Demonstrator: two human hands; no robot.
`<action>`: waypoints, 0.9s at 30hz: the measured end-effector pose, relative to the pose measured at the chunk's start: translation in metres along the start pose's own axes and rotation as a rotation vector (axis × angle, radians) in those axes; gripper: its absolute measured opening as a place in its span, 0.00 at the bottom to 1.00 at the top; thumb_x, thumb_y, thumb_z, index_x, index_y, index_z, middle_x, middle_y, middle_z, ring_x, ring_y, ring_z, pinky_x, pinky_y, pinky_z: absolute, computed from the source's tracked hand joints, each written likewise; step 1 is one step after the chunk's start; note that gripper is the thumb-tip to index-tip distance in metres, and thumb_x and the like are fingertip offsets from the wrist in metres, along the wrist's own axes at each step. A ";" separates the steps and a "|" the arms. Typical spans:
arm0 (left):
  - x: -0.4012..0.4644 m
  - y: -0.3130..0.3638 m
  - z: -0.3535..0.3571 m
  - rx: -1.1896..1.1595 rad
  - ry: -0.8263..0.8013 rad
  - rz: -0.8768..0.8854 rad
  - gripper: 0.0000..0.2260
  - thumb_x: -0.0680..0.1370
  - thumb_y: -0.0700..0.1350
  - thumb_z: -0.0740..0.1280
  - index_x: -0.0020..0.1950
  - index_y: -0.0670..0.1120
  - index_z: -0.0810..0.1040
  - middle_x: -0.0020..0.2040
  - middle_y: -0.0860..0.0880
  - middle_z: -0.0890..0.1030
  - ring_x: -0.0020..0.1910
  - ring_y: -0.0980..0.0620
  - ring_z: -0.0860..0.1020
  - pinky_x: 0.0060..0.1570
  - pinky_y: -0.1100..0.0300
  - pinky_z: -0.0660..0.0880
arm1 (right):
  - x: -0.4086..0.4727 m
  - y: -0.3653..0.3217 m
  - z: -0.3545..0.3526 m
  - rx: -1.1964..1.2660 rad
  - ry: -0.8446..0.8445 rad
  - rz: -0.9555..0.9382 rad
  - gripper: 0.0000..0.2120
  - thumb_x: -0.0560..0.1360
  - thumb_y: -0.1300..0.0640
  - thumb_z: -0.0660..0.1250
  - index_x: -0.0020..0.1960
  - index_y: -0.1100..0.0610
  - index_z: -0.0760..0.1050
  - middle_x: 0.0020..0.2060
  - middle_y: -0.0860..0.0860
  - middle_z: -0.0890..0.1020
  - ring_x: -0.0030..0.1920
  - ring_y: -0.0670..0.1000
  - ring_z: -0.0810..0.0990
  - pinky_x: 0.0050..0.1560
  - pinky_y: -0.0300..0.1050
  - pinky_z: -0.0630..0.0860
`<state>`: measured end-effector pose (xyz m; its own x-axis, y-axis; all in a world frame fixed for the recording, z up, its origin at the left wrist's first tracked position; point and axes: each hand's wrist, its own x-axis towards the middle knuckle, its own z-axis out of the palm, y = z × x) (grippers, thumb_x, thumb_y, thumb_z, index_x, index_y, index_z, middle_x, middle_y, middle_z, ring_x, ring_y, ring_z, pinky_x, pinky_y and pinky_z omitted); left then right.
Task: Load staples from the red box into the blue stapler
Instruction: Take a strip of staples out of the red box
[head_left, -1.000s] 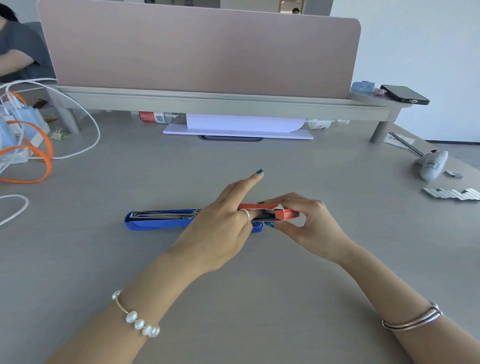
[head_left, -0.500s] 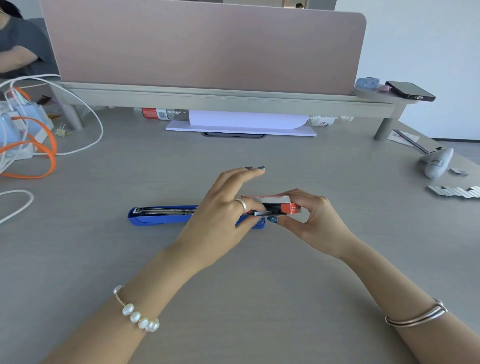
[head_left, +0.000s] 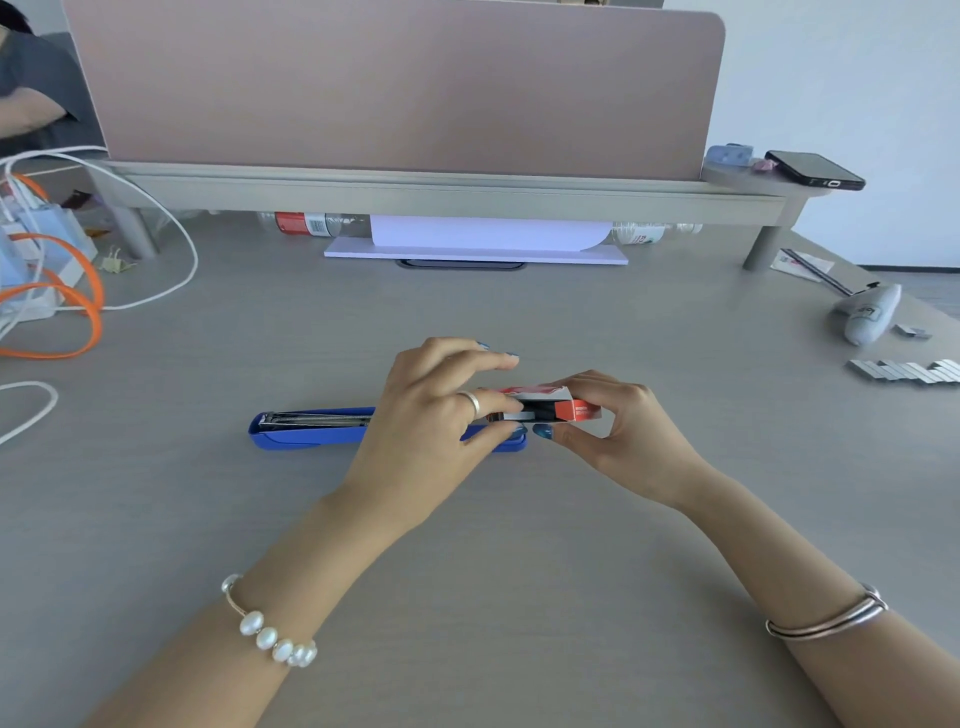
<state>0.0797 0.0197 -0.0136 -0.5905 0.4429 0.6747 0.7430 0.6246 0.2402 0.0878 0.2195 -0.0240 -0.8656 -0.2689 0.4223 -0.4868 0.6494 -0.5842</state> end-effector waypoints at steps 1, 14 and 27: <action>0.000 0.001 0.000 0.033 0.014 0.026 0.11 0.72 0.50 0.64 0.43 0.47 0.84 0.55 0.50 0.82 0.56 0.52 0.69 0.54 0.56 0.64 | 0.000 0.000 0.000 -0.002 0.000 -0.001 0.11 0.70 0.64 0.69 0.52 0.58 0.78 0.45 0.53 0.83 0.46 0.44 0.75 0.46 0.25 0.67; 0.004 0.006 -0.012 -0.251 0.035 -0.166 0.06 0.68 0.45 0.70 0.42 0.54 0.83 0.47 0.61 0.73 0.48 0.61 0.68 0.49 0.75 0.62 | 0.000 -0.005 -0.002 -0.027 0.003 0.013 0.10 0.70 0.61 0.70 0.52 0.59 0.79 0.36 0.39 0.75 0.40 0.35 0.73 0.40 0.25 0.66; 0.009 0.005 -0.018 -0.585 0.178 -0.345 0.03 0.69 0.51 0.70 0.42 0.55 0.79 0.44 0.58 0.83 0.48 0.58 0.79 0.50 0.64 0.73 | -0.001 -0.005 -0.002 0.083 0.006 0.055 0.08 0.70 0.60 0.70 0.49 0.57 0.78 0.39 0.42 0.80 0.41 0.38 0.77 0.41 0.26 0.69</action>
<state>0.0833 0.0152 0.0058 -0.7996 0.1383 0.5845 0.5996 0.2393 0.7637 0.0912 0.2183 -0.0199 -0.8907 -0.2301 0.3922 -0.4469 0.6020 -0.6617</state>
